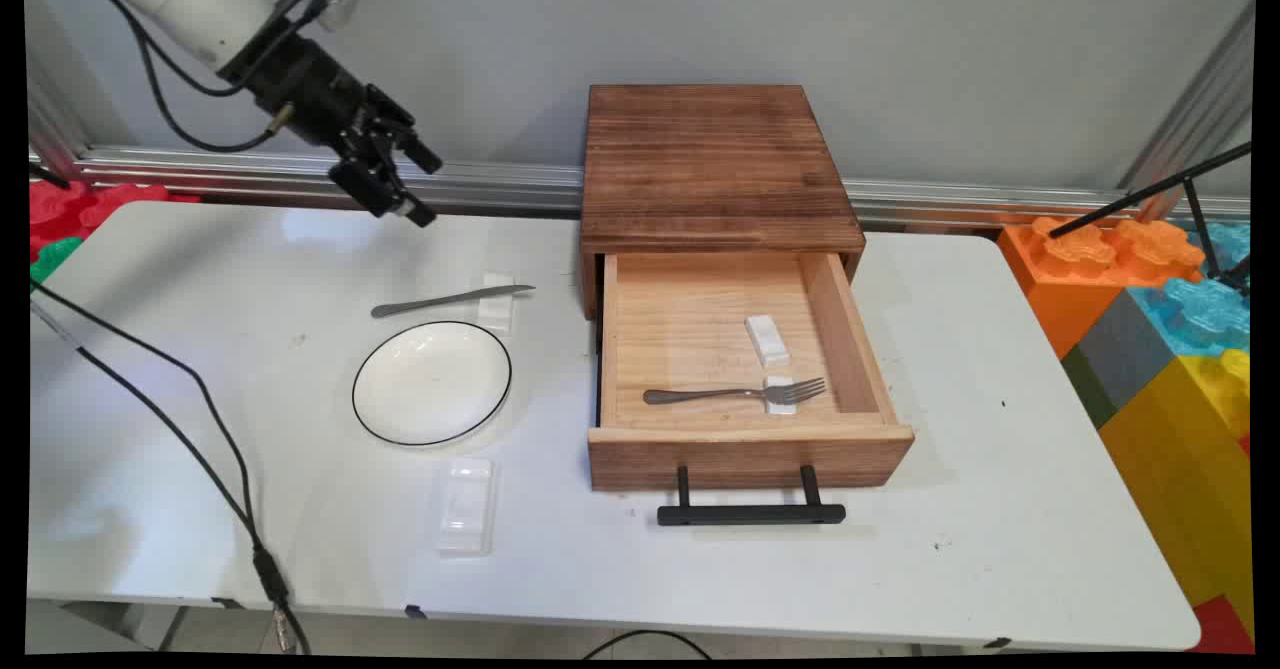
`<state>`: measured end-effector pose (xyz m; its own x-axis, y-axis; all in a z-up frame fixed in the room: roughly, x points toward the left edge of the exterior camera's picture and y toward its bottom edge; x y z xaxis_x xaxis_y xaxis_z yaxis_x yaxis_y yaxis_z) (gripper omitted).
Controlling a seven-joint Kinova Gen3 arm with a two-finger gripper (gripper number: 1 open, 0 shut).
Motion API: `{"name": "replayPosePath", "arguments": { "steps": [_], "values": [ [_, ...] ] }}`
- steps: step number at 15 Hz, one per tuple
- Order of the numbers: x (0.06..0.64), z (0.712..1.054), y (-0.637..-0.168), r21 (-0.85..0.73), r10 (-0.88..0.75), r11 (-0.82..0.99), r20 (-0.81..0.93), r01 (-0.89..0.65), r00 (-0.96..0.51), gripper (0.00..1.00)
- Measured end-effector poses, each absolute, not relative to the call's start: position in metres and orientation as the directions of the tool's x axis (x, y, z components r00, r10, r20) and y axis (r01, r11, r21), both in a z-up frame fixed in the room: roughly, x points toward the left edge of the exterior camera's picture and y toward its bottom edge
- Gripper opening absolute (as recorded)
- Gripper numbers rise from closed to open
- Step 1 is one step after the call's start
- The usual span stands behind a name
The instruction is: Pick up the knife from the left of the white plate
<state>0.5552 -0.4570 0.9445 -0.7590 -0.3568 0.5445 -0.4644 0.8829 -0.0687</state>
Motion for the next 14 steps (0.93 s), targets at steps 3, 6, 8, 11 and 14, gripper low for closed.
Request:
{"name": "replayPosePath", "arguments": {
  "steps": [3, 6, 8, 11, 14],
  "values": [
    [0.582, 0.932, -0.464, -0.063, -0.353, 0.887, 0.544, -0.457, -0.761, 1.00],
    [0.595, 0.921, -0.469, -0.056, -0.347, 0.894, 0.545, -0.445, -0.764, 1.00],
    [0.605, 0.910, -0.473, -0.047, -0.340, 0.901, 0.541, -0.431, -0.769, 1.00],
    [0.615, 0.893, -0.477, -0.036, -0.341, 0.905, 0.532, -0.423, -0.775, 1.00],
    [0.621, 0.870, -0.480, -0.030, -0.338, 0.910, 0.522, -0.413, -0.783, 1.00]
  ]
}}
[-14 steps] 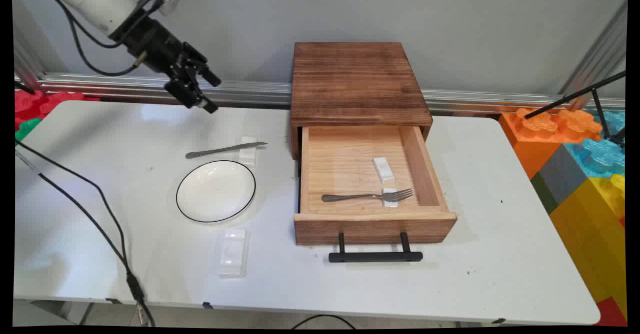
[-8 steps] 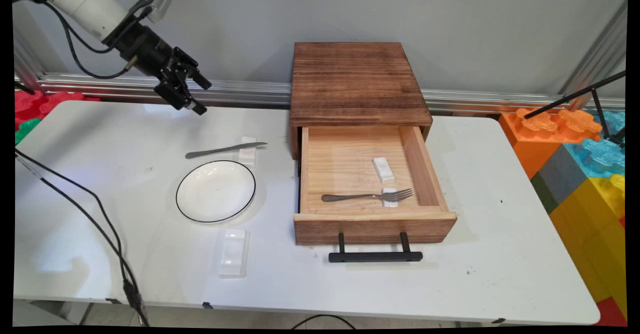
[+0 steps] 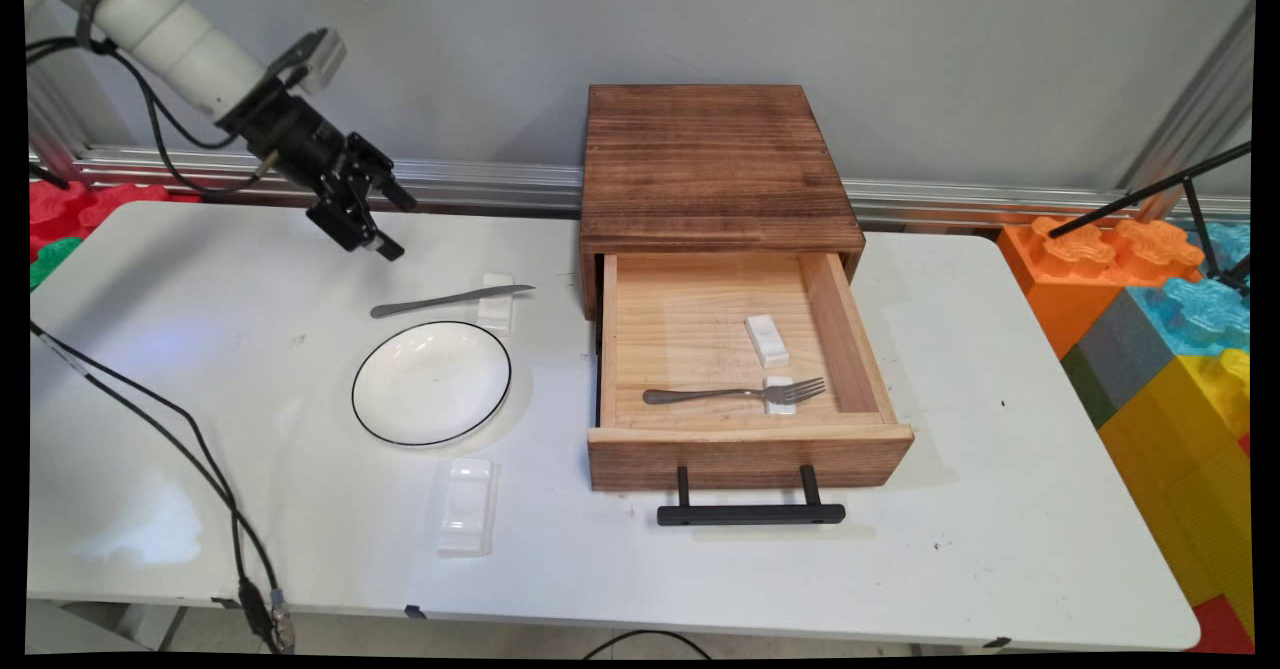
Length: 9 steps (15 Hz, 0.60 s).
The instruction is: Pick up the knife from the left of the white plate
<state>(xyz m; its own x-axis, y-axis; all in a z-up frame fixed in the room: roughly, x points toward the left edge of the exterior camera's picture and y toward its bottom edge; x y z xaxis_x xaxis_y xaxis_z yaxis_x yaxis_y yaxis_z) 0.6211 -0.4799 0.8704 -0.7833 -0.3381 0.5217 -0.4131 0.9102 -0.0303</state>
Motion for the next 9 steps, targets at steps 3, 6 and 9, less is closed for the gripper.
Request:
{"name": "replayPosePath", "arguments": {
  "steps": [3, 6, 9],
  "values": [
    [0.623, 0.848, -0.483, -0.038, -0.329, 0.915, 0.509, -0.402, -0.795, 1.00],
    [0.621, 0.831, -0.486, -0.046, -0.329, 0.913, 0.504, -0.405, -0.799, 1.00],
    [0.615, 0.814, -0.493, -0.063, -0.322, 0.912, 0.502, -0.405, -0.802, 1.00]
  ]
}}
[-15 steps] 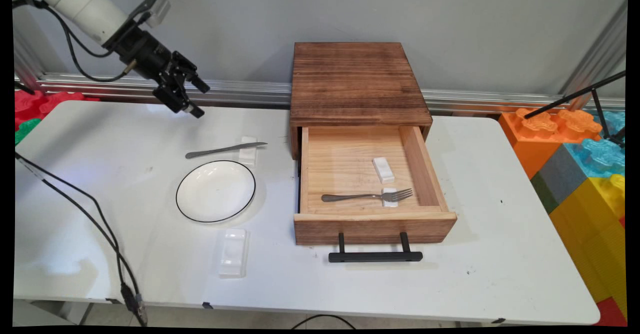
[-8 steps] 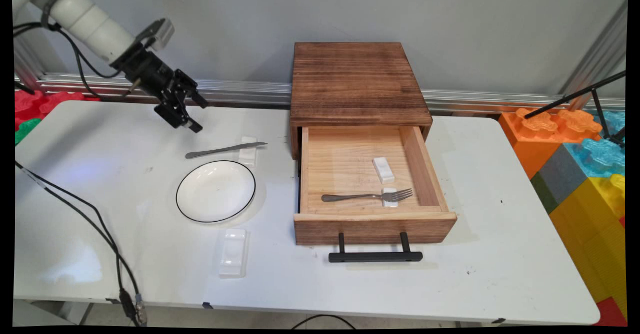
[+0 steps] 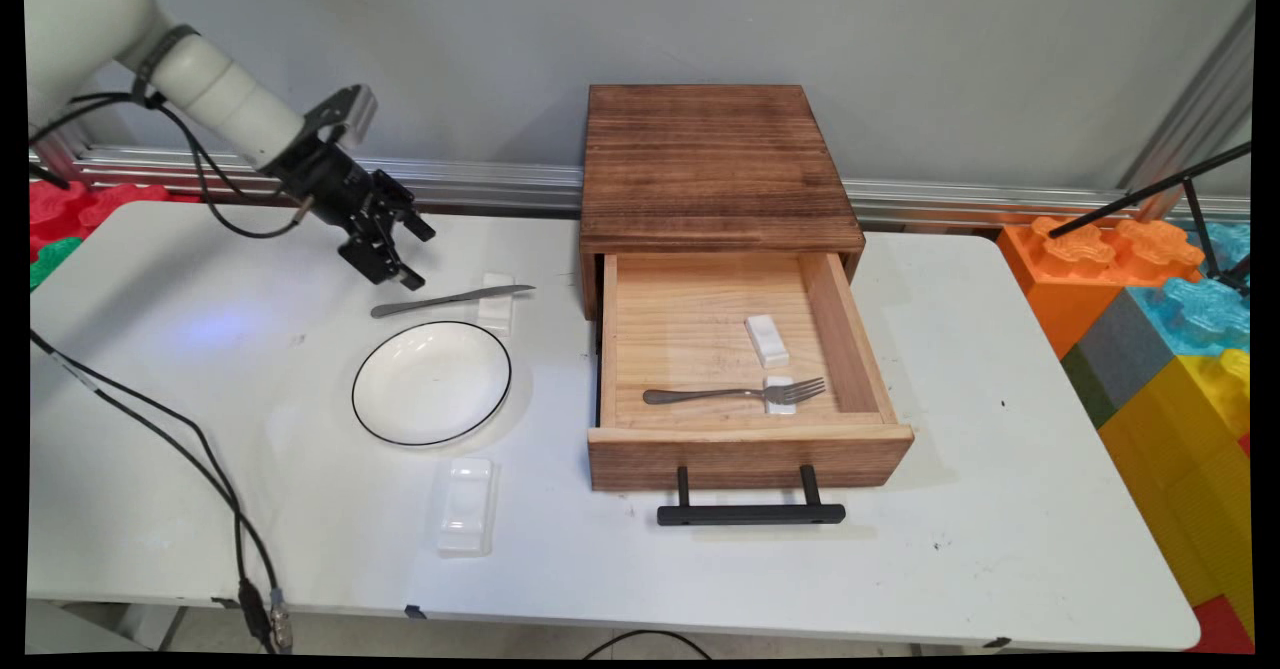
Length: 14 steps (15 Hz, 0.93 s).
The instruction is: Pick up the knife from the left of the white plate
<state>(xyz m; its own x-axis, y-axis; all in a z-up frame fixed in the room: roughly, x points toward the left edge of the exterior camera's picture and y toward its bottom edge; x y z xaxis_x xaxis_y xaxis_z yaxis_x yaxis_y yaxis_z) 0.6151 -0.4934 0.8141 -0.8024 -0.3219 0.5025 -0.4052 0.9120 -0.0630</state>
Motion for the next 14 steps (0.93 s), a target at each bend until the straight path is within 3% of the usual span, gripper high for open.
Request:
{"name": "replayPosePath", "arguments": {
  "steps": [14],
  "values": [
    [0.606, 0.763, -0.514, -0.042, -0.315, 0.923, 0.488, -0.383, -0.814, 1.00]
  ]
}}
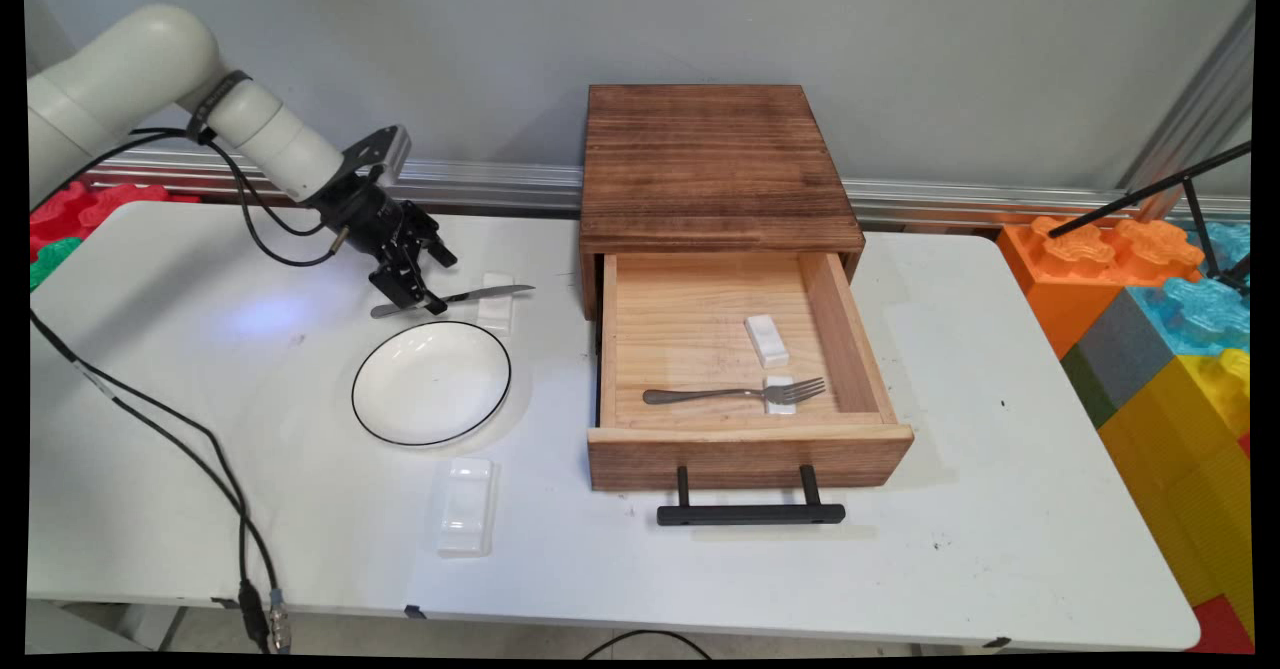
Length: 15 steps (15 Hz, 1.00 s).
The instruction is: Pick up the knife from the left of the white plate
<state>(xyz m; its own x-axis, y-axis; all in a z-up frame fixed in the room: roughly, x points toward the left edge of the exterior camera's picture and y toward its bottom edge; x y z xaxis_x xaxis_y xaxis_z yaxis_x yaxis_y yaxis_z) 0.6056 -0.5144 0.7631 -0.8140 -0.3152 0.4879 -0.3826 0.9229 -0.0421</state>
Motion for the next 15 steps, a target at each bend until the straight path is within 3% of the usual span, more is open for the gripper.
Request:
{"name": "replayPosePath", "arguments": {
  "steps": [11, 12, 15],
  "values": [
    [0.605, 0.749, -0.519, -0.040, -0.306, 0.928, 0.486, -0.370, -0.819, 1.00],
    [0.605, 0.749, -0.519, -0.041, -0.303, 0.929, 0.486, -0.368, -0.820, 0.00],
    [0.605, 0.748, -0.519, -0.041, -0.297, 0.932, 0.484, -0.360, -0.823, 0.00]
  ]
}}
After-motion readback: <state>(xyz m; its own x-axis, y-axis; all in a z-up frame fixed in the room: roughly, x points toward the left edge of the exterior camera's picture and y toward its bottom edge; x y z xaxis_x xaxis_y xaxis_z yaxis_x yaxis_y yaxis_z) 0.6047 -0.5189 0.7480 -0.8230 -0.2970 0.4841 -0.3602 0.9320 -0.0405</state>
